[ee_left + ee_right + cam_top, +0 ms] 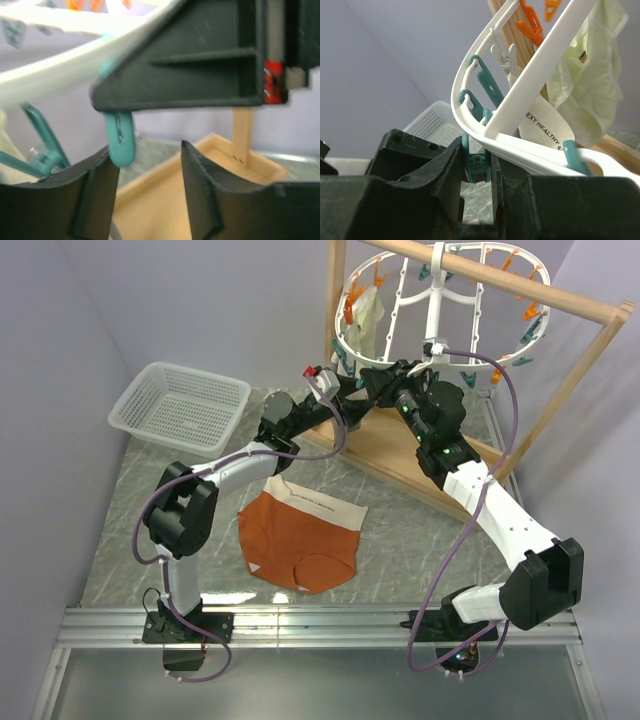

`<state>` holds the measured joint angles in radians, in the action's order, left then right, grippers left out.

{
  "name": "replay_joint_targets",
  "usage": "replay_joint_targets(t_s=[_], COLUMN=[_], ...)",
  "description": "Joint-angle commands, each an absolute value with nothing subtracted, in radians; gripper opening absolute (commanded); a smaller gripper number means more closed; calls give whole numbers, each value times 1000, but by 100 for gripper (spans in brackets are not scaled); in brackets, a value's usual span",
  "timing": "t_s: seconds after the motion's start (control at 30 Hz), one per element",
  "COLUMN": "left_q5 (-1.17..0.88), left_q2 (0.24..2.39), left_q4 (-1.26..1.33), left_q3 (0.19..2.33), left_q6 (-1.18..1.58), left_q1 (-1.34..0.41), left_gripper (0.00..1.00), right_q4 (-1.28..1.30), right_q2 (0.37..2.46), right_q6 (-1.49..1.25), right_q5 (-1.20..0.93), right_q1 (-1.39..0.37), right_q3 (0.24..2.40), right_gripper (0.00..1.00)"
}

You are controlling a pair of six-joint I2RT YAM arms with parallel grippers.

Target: Clip the underwear to the hanger

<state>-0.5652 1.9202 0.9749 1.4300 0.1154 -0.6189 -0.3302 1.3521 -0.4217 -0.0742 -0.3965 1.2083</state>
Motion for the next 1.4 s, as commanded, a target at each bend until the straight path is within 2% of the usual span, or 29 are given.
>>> replay_joint_targets(t_s=[0.0, 0.17, 0.23, 0.33, 0.4, 0.5, 0.63, 0.87, 1.1, 1.37], left_q5=[-637, -681, -666, -508, -389, -274, -132, -140, -112, -137], left_q2=[1812, 1590, 1505, 1334, 1292, 1253, 1308, 1500, 1692, 1835], left_q4=[939, 661, 560, 216, 12, -162, -305, -325, -293, -264], left_q3=[1382, 1218, 1120, 1055, 1020, 971, 942, 949, 1058, 1149], left_q6=[98, 156, 167, 147, 143, 202, 273, 241, 183, 153], left_q1=[-617, -530, -502, -482, -479, -442, -378, -336, -337, -370], left_gripper=[56, 69, 71, 71, 70, 70, 70, 75, 77, 74], right_q4=[-454, -443, -439, -437, -430, -426, -420, -411, -402, -394], right_q2=[1328, 1321, 1321, 1315, 1315, 1315, 1318, 1319, 1319, 1322], right_q6=[-407, -394, -391, -384, -379, -382, -380, -377, -376, -373], right_q5=[-28, -38, -41, -49, -52, -63, -69, -80, -83, -83], right_q1=[-379, -373, -370, -370, -370, -368, -368, -367, -370, -368], right_q3=[1213, 1209, 1204, 1197, 1196, 1197, 1203, 1201, 1200, 1206], right_gripper=[0, 0, 0, 0, 0, 0, 0, 0, 0, 0])
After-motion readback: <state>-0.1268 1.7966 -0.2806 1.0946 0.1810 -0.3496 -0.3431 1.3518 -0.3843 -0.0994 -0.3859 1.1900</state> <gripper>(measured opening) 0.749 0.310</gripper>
